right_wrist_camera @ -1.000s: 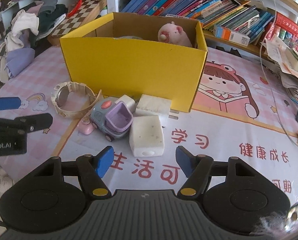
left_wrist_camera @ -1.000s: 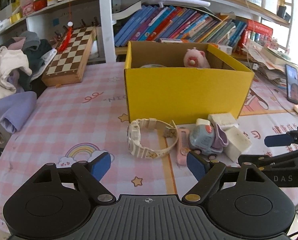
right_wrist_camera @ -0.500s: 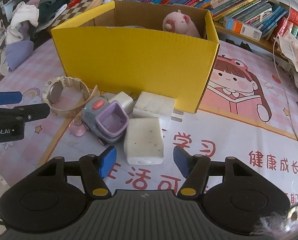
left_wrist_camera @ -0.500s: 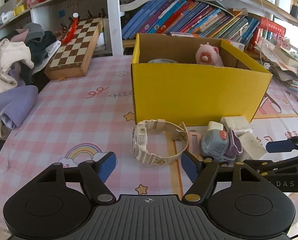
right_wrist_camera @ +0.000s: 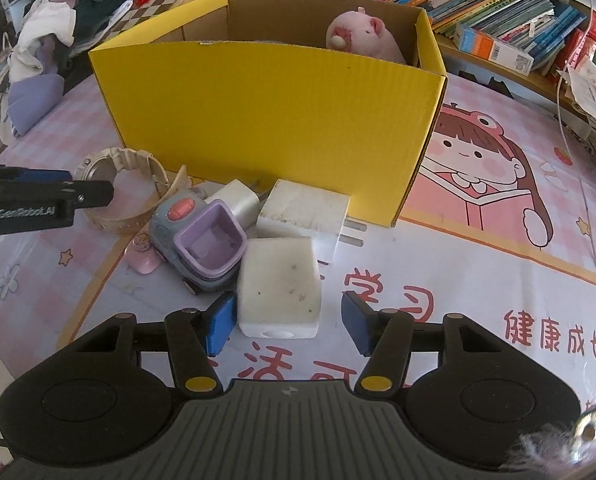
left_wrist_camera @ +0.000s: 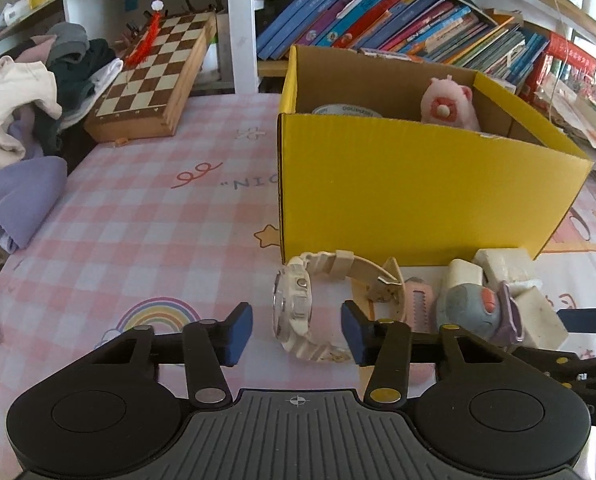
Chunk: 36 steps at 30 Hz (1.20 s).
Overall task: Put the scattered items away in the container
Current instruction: 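Grasp the white block with the right gripper while the left gripper grasps the white watch, then lift the white block and watch with both grippers toward the yellow box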
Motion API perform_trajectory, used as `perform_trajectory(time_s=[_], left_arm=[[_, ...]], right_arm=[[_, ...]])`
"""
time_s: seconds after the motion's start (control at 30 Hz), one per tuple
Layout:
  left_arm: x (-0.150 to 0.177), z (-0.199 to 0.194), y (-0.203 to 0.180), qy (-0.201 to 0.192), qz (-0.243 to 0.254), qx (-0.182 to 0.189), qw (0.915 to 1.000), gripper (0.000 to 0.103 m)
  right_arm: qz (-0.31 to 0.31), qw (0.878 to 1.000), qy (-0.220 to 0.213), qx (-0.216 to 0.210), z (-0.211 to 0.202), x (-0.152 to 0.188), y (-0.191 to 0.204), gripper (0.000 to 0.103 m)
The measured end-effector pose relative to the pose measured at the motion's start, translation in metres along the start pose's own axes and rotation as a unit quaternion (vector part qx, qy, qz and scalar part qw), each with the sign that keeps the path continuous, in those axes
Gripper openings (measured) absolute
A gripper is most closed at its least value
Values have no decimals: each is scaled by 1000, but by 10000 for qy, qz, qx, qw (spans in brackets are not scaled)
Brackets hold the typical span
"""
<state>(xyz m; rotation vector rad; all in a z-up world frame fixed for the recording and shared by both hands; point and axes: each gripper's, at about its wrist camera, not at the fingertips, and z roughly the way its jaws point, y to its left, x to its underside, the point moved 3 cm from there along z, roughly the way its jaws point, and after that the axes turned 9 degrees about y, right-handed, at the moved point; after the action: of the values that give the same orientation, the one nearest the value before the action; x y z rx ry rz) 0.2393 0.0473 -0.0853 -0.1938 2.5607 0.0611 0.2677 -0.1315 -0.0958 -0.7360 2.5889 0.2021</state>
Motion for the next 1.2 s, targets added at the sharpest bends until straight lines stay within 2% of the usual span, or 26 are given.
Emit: perform_trajectory(time_s=[0.2, 0.27, 0.43, 0.8, 1.2], left_arm=[[0, 8, 1, 104, 8, -22, 9999, 33], [0, 9, 1, 127, 19, -18, 9999, 23], [1, 9, 4, 124, -30, -13, 9999, 17], [8, -3, 20, 113, -472, 231, 9986, 16], [16, -35, 26, -189, -359, 387, 9984, 16]], right_arm=[[-37, 10000, 52, -60, 5, -2, 0, 53], [-54, 9999, 65, -117, 6, -2, 0, 46], [-86, 9998, 54, -170, 4, -2, 1, 39], [170, 9998, -89, -102, -12, 4, -7, 35], [356, 9990, -284, 39, -37, 17, -4, 35]])
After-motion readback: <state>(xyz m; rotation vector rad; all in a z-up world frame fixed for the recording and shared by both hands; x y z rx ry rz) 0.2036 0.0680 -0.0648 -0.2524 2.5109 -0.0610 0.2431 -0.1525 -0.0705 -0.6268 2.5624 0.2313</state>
